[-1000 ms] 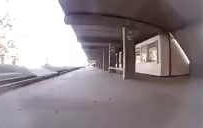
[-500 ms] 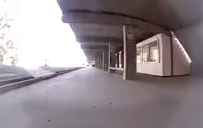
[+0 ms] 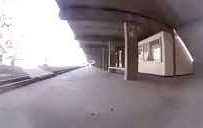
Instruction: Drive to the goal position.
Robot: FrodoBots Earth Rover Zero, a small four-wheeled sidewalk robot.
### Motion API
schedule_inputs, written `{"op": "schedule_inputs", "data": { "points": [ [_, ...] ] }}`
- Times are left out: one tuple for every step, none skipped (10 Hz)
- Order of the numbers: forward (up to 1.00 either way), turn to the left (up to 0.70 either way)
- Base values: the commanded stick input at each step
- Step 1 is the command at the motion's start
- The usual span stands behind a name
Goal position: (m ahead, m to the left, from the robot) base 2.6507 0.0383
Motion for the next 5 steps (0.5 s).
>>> {"op": "schedule_inputs", "data": {
  "points": [
    [0.50,0.00],
    [0.50,0.00],
    [0.50,0.00],
    [0.50,0.00],
    [0.50,0.00]
  ]
}}
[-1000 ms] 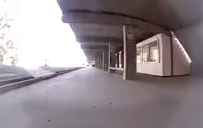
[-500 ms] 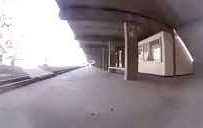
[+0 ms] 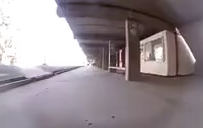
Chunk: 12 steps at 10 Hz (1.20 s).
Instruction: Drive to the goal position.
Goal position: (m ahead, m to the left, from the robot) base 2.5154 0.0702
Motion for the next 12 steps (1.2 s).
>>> {"op": "schedule_inputs", "data": {
  "points": [
    [0.50,0.00],
    [0.50,0.00],
    [0.50,0.00],
    [0.50,0.00],
    [0.50,0.00],
    [0.50,0.00],
    [0.50,0.00],
    [0.50,0.00],
    [0.50,0.00],
    [0.50,0.00],
    [0.50,0.00],
    [0.50,0.00]
  ]
}}
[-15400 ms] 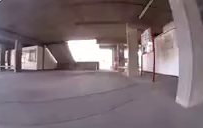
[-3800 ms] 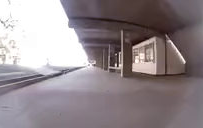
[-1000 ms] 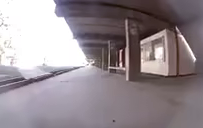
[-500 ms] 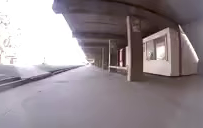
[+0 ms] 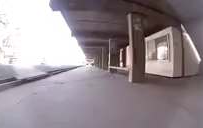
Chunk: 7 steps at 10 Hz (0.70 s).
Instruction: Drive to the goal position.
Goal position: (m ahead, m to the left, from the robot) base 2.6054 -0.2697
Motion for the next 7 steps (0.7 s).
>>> {"op": "schedule_inputs", "data": {
  "points": [
    [0.50,0.00],
    [0.50,0.00],
    [0.50,0.00],
    [0.50,0.00],
    [0.50,0.00],
    [0.50,0.00],
    [0.50,0.00]
  ]
}}
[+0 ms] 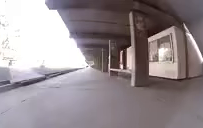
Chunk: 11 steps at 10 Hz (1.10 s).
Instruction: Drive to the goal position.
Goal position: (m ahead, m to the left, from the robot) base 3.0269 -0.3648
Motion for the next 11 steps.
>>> {"op": "schedule_inputs", "data": {
  "points": [
    [0.50,0.00],
    [0.50,0.00],
    [0.50,0.00],
    [0.50,0.00],
    [0.50,0.00],
    [0.50,0.00],
    [0.50,0.00],
    [0.50,0.00],
    [0.50,0.00],
    [0.50,0.00],
    [0.50,0.00]
  ]
}}
